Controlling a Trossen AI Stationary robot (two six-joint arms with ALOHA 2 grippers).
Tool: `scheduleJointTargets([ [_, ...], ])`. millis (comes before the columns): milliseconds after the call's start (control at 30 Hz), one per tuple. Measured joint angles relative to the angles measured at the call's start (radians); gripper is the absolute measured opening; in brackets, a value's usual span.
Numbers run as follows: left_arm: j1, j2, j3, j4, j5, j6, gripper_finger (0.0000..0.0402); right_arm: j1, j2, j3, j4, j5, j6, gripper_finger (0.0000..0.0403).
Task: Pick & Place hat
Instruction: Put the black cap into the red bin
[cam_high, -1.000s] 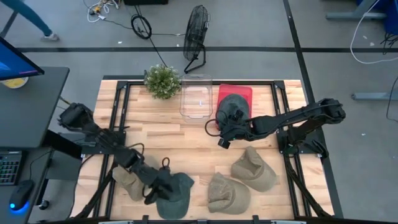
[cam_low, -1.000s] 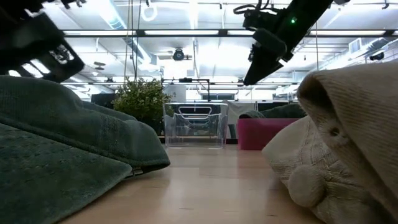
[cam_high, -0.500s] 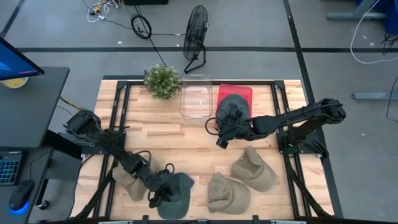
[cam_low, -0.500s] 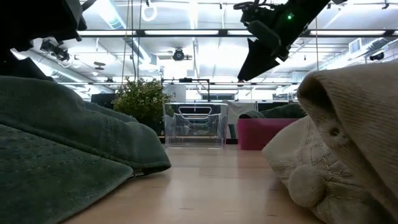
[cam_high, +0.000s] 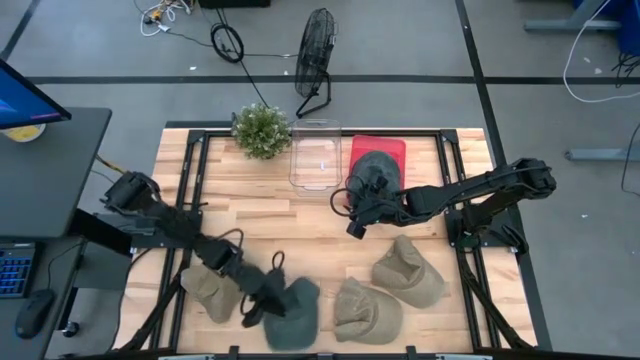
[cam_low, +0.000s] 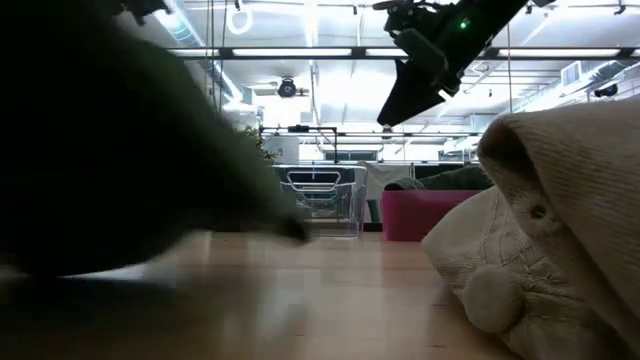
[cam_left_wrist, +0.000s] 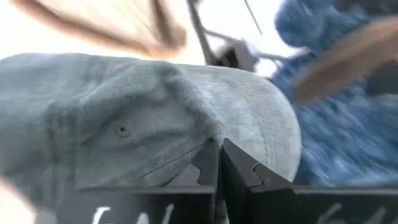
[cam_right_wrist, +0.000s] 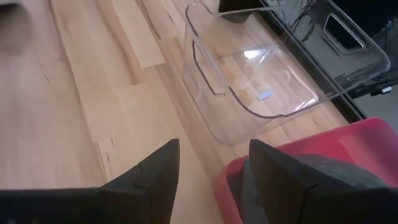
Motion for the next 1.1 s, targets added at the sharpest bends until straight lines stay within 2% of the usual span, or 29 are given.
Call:
scheduleJointTargets([
  [267,0.188,-0.041,0.000,0.001,-0.186,0.044,0.0011,0.025,0.000,0.000,0.076,0.001,-0.129,0.0199],
  [467,0.266,-0.041,0.000,0.003,-0.395,-0.044,0.0005,0.079,0.000,0.000,0.125,0.001,-0.161,0.0199],
  [600,0.298,-0.041,0.000,0.016,-0.553,-0.051,0.0009,0.112,0.005,0.000,0.207,-0.001,-0.076,0.0199],
  [667,0.314,-0.041,0.000,0.015,-0.599,-0.045,0.0011,0.117,0.006,0.000,0.237,-0.001,-0.040,0.0199],
  [900,0.320,-0.032,0.000,0.106,-0.663,0.029,0.0006,0.080,0.023,0.000,0.265,0.012,0.215,0.0199],
  [1100,0.316,-0.032,0.000,0.119,-0.719,0.078,0.0010,0.035,0.107,0.000,0.347,-0.007,0.258,0.0199],
])
